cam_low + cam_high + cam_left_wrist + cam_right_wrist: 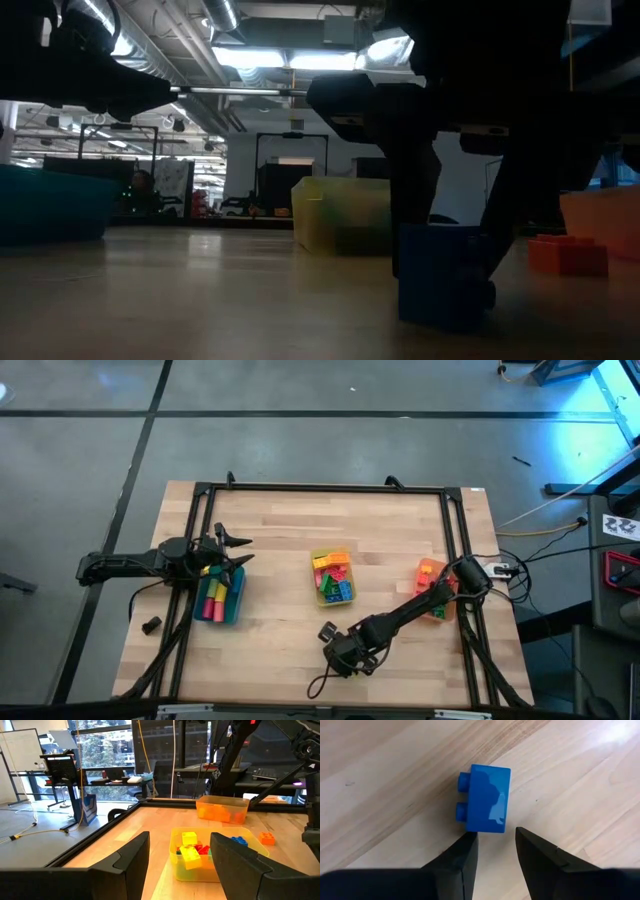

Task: Sort blocks by size
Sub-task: Put the blue 4 stud game piece into the orange bin

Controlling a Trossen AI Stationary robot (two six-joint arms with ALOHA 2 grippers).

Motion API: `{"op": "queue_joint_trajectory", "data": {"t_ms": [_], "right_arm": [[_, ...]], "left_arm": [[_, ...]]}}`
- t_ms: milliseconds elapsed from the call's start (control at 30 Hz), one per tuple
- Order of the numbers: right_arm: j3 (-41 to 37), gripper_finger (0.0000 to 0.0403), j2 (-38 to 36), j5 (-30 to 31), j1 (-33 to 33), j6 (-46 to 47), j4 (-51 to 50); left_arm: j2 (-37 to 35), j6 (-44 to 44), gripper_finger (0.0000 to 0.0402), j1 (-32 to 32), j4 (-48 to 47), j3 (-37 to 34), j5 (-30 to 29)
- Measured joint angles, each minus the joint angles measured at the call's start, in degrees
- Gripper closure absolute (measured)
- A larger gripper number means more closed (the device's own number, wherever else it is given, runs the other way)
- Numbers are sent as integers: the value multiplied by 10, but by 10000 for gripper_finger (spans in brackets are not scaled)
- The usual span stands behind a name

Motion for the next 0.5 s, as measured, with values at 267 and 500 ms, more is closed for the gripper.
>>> {"op": "queue_joint_trajectory", "data": {"t_ms": [267, 500], "right_arm": [[0, 207, 0, 1, 0, 62, 2], [32, 149, 1, 2, 0, 104, -64]], "left_arm": [[0, 0, 208, 0, 0, 0, 0], [0, 0, 208, 0, 0, 0, 0]]}}
